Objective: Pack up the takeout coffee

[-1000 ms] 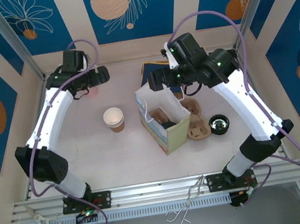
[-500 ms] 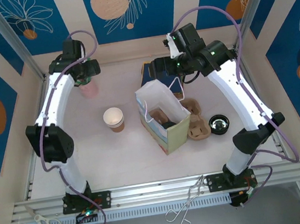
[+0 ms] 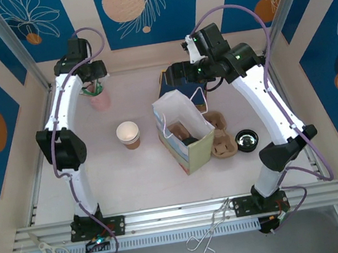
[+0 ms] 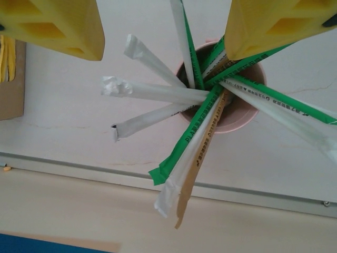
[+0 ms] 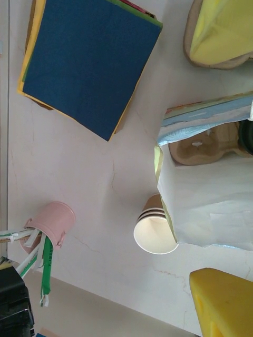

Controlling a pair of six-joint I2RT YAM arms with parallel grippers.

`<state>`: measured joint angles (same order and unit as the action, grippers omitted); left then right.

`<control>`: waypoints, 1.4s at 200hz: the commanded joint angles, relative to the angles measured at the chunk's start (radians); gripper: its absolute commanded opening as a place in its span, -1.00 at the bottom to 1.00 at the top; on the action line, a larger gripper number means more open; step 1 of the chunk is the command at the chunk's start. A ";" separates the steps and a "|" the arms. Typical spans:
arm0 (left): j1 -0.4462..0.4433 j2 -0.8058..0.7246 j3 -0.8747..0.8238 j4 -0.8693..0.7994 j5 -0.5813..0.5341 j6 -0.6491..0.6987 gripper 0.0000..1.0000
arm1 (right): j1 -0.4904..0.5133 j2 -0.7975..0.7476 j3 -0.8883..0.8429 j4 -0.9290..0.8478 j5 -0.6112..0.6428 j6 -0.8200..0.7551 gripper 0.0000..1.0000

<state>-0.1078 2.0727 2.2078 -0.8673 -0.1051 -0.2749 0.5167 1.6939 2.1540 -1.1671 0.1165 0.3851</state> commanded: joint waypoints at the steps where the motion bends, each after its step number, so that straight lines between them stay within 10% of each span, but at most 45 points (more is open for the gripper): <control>1: 0.010 -0.023 0.015 -0.036 0.027 0.007 0.23 | -0.003 0.007 0.023 -0.014 -0.033 -0.008 0.98; 86: 0.002 -0.193 -0.216 -0.048 0.130 -0.050 0.17 | -0.003 0.021 0.009 -0.003 -0.062 -0.004 0.98; 280: 0.002 -0.059 -0.085 -0.199 -0.128 -0.072 -0.06 | -0.004 0.006 -0.010 -0.004 -0.064 -0.011 0.98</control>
<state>-0.1074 2.0117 2.0899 -1.0142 -0.1612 -0.3397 0.5163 1.7123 2.1521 -1.1667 0.0704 0.3855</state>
